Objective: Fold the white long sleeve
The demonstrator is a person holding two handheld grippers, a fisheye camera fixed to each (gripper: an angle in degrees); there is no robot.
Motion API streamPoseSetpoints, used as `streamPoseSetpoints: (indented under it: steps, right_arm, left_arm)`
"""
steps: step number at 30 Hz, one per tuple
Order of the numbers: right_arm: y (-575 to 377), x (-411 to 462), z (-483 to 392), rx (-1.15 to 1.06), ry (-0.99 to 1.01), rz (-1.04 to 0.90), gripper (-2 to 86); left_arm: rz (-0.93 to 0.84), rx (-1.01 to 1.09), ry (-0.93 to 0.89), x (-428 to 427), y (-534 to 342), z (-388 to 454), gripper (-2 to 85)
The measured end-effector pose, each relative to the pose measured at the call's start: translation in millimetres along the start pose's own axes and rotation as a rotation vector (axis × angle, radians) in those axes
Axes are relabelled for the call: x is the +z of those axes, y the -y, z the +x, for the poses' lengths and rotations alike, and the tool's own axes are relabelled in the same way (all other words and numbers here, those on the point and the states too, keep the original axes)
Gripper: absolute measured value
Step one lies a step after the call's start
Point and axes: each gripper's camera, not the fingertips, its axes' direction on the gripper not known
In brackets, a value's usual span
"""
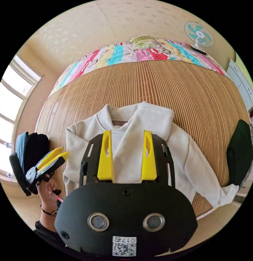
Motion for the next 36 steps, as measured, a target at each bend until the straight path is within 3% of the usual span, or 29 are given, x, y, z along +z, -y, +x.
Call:
streamPoseSetpoints:
  steps: [2,4,6,8,10,13,17,19,27,32,36]
  right_arm:
    - [15.5,42.3,-7.0,-0.013,-0.181,-0.150,8.8]
    - [12.0,30.0,-3.6,-0.022,-0.174,-0.071,4.5]
    - [-2.2,-8.9,6.9,-0.045,-0.003,0.112,4.0]
    - [-39.9,-70.5,41.2,-0.063,0.303,0.408,3.7]
    - [-74.9,-99.6,81.9,-0.014,0.495,0.592,3.6]
    - [-119.5,-84.5,159.1,0.286,0.692,0.609,3.9]
    - [-158.2,-14.2,220.3,0.561,0.620,0.306,5.7]
    - [-171.3,-22.3,226.9,0.540,0.700,0.395,7.8]
    - [-146.4,-92.1,180.9,0.278,0.211,0.435,13.2]
    - [-107.5,-82.9,174.6,0.229,0.117,0.293,6.9]
    - [-96.4,-104.5,177.4,0.276,0.129,0.197,4.6]
  left_arm:
    - [-0.051,-0.007,0.055,24.2,4.5,-3.9,8.4]
    - [0.000,0.000,0.025,19.3,0.2,-14.7,5.8]
    - [0.103,-0.035,-0.142,2.4,-8.7,-41.4,4.9]
    - [0.242,-0.140,-0.380,-16.7,-24.5,-94.0,4.3]
    - [0.282,-0.171,-0.506,-16.7,-32.1,-126.9,4.2]
    - [0.269,-0.197,-0.516,-4.5,-38.6,-153.7,4.1]
    - [0.224,-0.317,-0.482,8.8,-50.5,-169.9,5.0]
    - [0.241,-0.325,-0.450,0.7,-57.4,-171.8,5.5]
    - [0.213,-0.246,-0.382,-38.4,-81.4,-147.4,12.2]
    - [0.034,-0.182,-0.189,-18.2,-81.3,-119.0,8.9]
    - [0.022,-0.147,-0.268,-28.2,-73.9,-126.2,6.3]
